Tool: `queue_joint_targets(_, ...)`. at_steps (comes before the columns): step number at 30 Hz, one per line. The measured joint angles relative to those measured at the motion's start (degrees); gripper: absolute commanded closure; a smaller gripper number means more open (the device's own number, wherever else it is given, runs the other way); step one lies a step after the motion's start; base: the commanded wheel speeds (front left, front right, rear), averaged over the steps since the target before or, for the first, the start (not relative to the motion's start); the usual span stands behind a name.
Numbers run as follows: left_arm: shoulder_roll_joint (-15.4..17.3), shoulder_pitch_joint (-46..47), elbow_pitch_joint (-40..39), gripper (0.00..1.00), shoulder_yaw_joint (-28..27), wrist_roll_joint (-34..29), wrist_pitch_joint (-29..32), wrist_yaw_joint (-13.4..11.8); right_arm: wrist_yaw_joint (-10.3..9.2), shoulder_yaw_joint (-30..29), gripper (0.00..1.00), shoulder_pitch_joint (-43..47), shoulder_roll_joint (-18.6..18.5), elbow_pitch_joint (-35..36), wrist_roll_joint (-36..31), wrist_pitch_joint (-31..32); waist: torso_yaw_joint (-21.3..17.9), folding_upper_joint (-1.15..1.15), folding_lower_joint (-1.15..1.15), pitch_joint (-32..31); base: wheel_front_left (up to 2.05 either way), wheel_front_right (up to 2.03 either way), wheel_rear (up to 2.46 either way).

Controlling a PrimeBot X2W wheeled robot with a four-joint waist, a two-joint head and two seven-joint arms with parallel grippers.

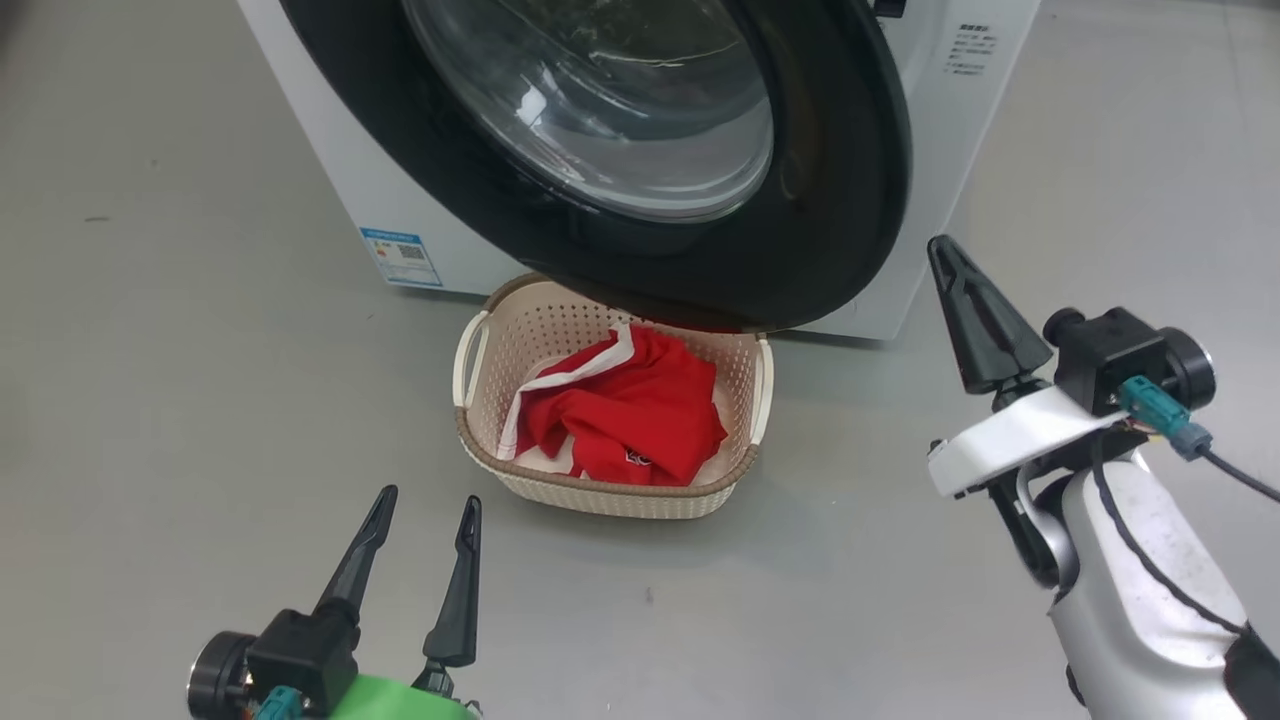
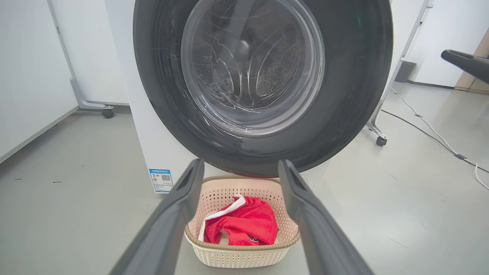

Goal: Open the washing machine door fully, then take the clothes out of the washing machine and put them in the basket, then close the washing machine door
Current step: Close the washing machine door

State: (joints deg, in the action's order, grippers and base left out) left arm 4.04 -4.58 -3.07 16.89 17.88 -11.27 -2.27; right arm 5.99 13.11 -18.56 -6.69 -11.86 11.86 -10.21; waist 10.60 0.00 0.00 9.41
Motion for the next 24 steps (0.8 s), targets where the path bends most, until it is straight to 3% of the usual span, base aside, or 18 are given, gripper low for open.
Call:
queue_joint_targets(15, -1.00, 5.14, 2.54, 0.00, 2.34, 0.18, -1.47, 0.63, 0.47, -2.25, 1.00, -11.10, -4.10, -3.83, -0.35, 2.10, 8.35, 0.00, 0.00, 6.62, 0.00, 0.00, 0.00)
queue_joint_targets(24, -1.22, 6.42, 4.11, 0.00, 3.38, 0.19, -1.99, 0.99, 0.49, -3.53, 1.00, -13.21, -4.57, -6.73, 0.52, 1.49, 12.05, 0.00, 0.00, 8.46, 0.00, 0.00, 0.00)
